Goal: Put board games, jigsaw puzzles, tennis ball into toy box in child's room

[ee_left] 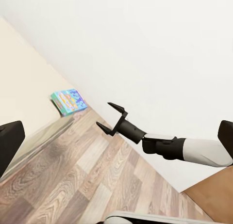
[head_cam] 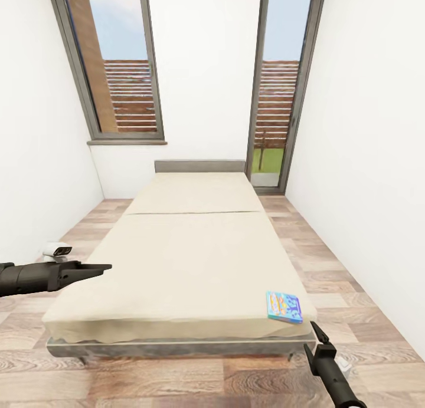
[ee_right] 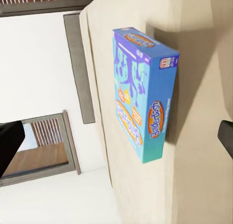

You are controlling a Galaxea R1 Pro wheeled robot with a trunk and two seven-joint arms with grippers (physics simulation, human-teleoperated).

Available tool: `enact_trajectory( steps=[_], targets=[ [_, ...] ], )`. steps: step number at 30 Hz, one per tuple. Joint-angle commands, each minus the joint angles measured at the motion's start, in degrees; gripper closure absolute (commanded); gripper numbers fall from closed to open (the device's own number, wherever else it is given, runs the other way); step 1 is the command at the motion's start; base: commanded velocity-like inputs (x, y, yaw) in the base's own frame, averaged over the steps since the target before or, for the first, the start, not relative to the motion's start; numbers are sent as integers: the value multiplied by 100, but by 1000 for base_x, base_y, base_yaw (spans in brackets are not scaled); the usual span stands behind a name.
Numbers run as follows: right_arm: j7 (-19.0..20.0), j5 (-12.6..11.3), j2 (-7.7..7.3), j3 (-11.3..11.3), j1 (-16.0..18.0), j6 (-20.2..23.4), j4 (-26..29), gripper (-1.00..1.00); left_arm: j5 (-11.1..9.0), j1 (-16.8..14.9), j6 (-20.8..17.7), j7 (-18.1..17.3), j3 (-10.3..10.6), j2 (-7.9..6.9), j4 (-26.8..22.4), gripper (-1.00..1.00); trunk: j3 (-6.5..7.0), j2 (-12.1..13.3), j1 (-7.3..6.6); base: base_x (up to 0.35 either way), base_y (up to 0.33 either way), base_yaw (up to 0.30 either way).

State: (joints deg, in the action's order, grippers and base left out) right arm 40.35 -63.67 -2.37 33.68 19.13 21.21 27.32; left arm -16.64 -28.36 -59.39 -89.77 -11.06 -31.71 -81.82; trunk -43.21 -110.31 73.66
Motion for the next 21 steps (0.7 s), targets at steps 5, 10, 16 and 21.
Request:
enact_trajectory(
  steps=[5,10,16,21],
  targets=[
    [176,-30,-6,16,7,44,4,-100,3,-3,-61,-23,2,-2,0,-100,-96,-204,110,0,0,0],
    [414,-35,-79,16,6,47,5,-100,3,-3,-61,-23,6,5,0,-100,-185,-405,220,0,0,0],
    [542,-58,-166,11,5,84,-1,-100,3,-3,-61,-23,8,7,0,-100,-293,-646,351,0,0,0],
    [538,-47,-218,6,10,208,12,-100,3,-3,-61,-23,8,7,0,-100,-383,-846,461,0,0,0]
  ],
)
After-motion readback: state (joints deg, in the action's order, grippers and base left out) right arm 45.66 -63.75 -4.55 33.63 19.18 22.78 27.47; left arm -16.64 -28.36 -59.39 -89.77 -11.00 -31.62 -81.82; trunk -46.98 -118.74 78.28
